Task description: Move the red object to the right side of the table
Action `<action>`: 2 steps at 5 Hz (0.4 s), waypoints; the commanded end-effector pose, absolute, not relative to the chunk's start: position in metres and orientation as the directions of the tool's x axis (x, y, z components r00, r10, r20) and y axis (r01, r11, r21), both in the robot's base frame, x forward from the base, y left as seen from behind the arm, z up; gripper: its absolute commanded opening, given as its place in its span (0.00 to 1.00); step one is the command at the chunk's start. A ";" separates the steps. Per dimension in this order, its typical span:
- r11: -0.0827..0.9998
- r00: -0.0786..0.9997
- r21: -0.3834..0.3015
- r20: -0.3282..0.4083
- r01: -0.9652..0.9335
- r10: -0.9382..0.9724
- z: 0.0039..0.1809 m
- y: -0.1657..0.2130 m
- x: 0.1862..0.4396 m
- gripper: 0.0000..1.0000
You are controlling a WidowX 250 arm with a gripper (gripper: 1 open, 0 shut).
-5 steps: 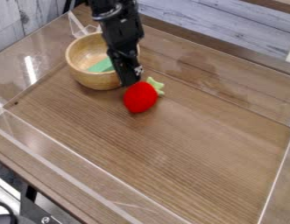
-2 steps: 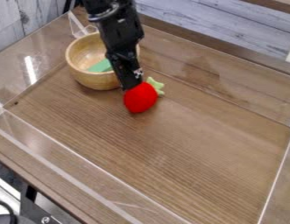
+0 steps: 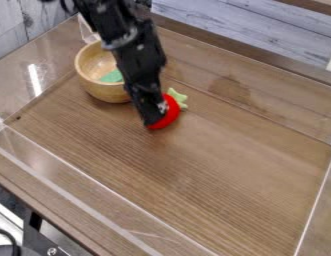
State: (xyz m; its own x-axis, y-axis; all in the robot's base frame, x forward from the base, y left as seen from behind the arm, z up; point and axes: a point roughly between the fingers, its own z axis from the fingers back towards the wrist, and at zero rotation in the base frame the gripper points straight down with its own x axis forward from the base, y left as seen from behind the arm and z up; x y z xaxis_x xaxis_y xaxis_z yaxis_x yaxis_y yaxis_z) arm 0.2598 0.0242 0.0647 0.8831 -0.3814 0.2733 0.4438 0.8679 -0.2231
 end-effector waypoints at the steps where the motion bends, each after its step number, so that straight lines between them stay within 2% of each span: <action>1: 0.878 0.887 -0.226 0.305 0.422 -0.347 0.058 0.017 0.266 1.00; 2: 0.852 0.880 -0.271 0.301 0.448 -0.366 0.064 0.021 0.268 1.00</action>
